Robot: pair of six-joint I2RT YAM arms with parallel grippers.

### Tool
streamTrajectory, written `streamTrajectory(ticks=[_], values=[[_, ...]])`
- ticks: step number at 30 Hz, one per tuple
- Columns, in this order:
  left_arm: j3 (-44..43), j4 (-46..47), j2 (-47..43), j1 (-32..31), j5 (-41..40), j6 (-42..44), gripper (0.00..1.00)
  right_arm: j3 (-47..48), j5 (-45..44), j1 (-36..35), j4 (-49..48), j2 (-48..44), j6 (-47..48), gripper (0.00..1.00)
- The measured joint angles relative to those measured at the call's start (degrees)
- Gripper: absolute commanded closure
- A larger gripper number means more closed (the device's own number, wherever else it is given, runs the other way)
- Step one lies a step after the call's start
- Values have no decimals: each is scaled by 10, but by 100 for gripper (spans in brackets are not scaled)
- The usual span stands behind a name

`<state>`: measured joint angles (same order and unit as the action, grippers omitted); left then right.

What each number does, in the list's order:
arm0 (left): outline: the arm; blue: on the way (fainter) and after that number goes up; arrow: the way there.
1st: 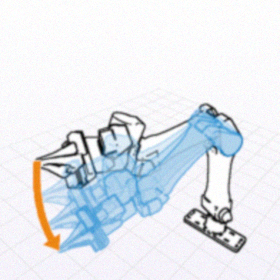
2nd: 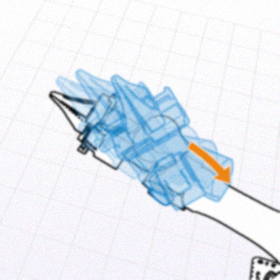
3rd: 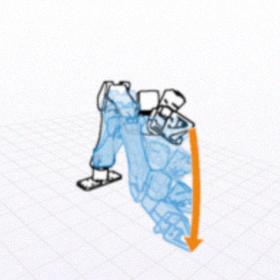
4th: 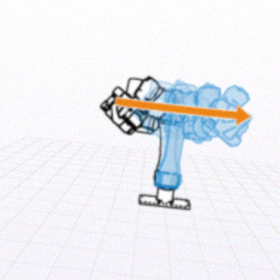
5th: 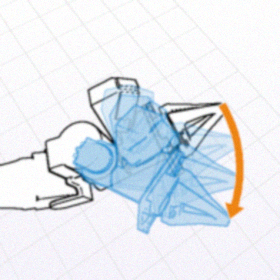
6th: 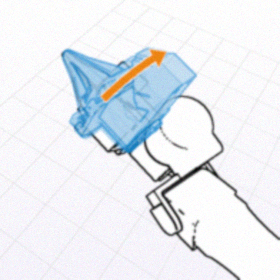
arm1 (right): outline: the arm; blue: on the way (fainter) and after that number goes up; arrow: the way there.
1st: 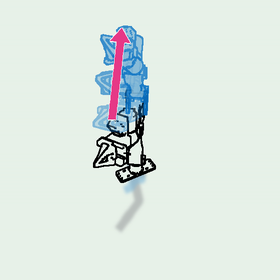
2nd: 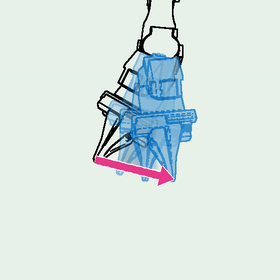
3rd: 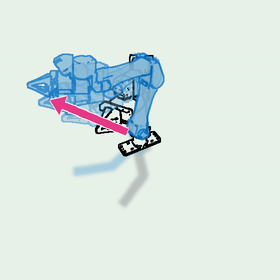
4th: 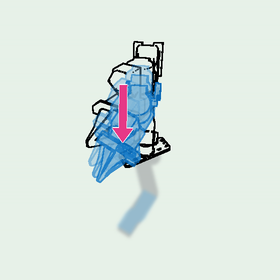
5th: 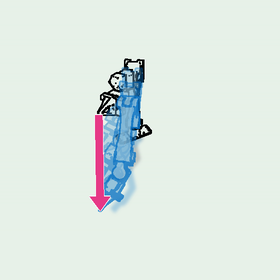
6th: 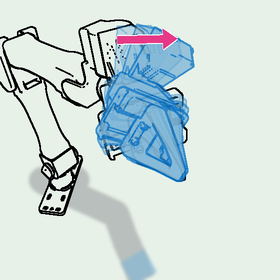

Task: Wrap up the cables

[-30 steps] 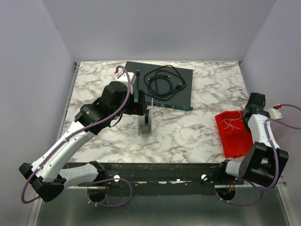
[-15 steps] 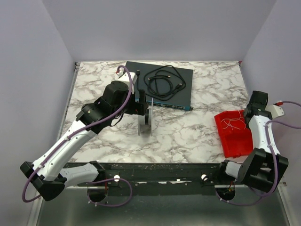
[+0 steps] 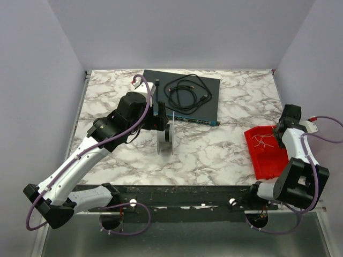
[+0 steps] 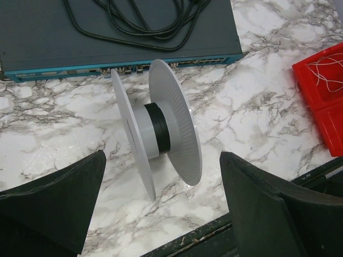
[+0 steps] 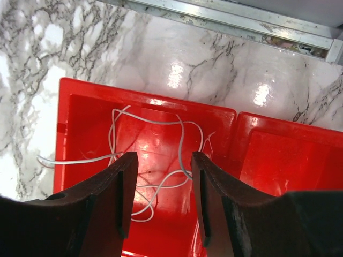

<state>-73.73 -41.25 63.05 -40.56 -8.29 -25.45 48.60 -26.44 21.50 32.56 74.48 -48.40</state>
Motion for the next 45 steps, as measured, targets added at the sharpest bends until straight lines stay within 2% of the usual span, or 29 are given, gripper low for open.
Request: streamTrajectory(ticks=[5,8,11,12,16,20,26,31,41,45], values=[[5,0,0,0,0,0,9,-15,-1,0,-7,1,0,50],[5,0,0,1,0,0,9,-22,-1,0,-13,2,1,67],[5,0,0,1,0,0,9,-29,-1,0,-14,7,5,95],[5,0,0,1,0,0,9,-30,-1,0,-14,7,5,99],[5,0,0,1,0,0,9,-24,1,0,-9,5,14,99],[5,0,0,1,0,0,9,39,16,0,21,-5,31,99],[3,-2,-3,5,0,-1,9,227,64,0,60,-32,54,99],[-5,-6,-3,10,0,-1,9,377,140,-3,92,-33,73,99],[-31,-14,-4,22,-3,-4,9,690,300,-61,178,62,102,100],[-36,-16,-5,26,-7,-6,9,748,370,-62,196,82,105,99]])
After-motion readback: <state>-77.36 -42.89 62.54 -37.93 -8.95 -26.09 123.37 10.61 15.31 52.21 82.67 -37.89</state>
